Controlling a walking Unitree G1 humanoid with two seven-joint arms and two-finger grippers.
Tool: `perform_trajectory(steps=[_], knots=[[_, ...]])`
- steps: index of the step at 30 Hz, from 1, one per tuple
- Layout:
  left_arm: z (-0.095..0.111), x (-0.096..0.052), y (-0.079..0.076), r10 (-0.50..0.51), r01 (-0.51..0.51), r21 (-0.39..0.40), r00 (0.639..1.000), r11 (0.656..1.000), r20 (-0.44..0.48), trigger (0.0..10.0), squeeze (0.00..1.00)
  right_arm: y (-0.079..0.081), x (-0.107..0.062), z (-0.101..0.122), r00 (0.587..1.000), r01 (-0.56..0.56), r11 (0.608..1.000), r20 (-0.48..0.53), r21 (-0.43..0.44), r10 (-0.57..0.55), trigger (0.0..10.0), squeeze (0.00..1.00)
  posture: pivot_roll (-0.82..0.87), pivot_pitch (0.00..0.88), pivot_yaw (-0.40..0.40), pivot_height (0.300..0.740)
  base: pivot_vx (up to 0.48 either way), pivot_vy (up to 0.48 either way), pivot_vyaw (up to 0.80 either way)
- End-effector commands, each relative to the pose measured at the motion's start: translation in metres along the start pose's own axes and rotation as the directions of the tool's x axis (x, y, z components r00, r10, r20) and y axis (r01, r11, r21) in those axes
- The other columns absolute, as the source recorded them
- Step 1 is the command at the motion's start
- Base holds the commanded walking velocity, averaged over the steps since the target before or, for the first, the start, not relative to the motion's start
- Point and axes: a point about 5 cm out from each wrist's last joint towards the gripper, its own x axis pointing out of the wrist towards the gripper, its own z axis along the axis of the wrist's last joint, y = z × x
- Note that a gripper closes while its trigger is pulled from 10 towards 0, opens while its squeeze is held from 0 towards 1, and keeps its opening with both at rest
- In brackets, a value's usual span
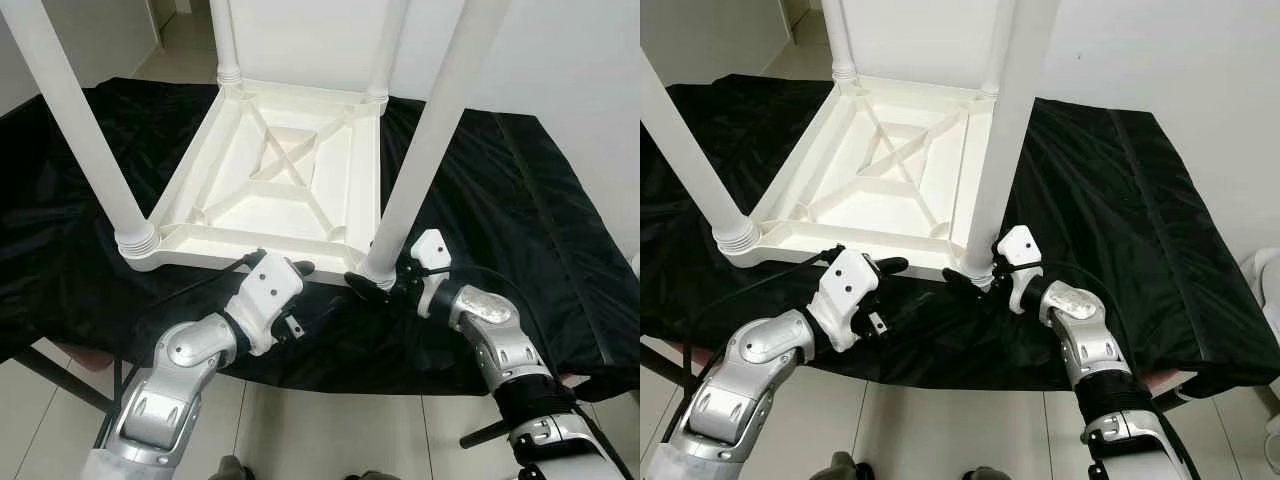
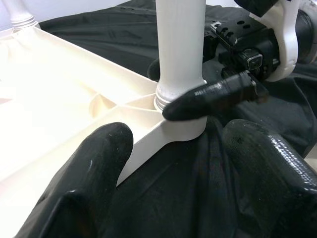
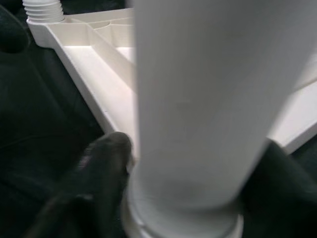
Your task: Building children table
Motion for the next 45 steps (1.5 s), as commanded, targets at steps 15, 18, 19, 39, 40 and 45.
perform_trajectory(steps=[15,18,19,39,40,45], knots=[[0.001,-0.005,0.002,0.048,-0.047,0.007,0.999,0.999,-0.017,10.0,0.00,0.021,-0.002,0.000,0.975,0.169,0.977,0.121,0.131,-0.185,10.0,0.00,-0.08,0.119,0.022,0.740,0.000,0.000,0.00],[0.001,-0.006,0.003,0.048,-0.048,0.006,0.999,0.999,-0.021,10.0,0.00,0.032,-0.001,-0.002,0.956,0.247,0.959,0.125,0.140,-0.265,10.0,0.00,-0.08,0.119,0.024,0.740,0.000,0.000,0.00],[0.001,-0.006,0.003,0.048,-0.048,0.006,0.999,0.999,-0.021,10.0,0.00,0.032,-0.001,-0.002,0.956,0.247,0.959,0.125,0.140,-0.265,10.0,0.00,-0.08,0.119,0.024,0.740,0.000,0.000,0.00],[0.001,-0.005,0.002,0.043,-0.043,0.008,0.999,0.999,-0.023,10.0,0.00,0.062,0.026,-0.008,0.781,0.603,0.767,0.036,0.221,-0.624,10.0,0.00,-0.08,0.105,0.014,0.740,0.000,0.000,0.00],[0.001,-0.004,0.001,0.042,-0.042,0.007,0.999,0.999,-0.023,10.0,0.00,0.061,0.025,-0.007,0.785,0.593,0.772,0.051,0.230,-0.618,10.0,0.00,-0.08,0.105,0.014,0.740,0.000,0.000,0.00],[0.001,-0.004,0.001,0.039,-0.039,0.009,0.999,0.999,-0.021,10.0,0.00,0.051,0.017,0.000,0.830,0.515,0.830,0.116,0.215,-0.546,10.0,0.00,-0.08,0.099,0.011,0.740,0.000,0.000,0.00]])
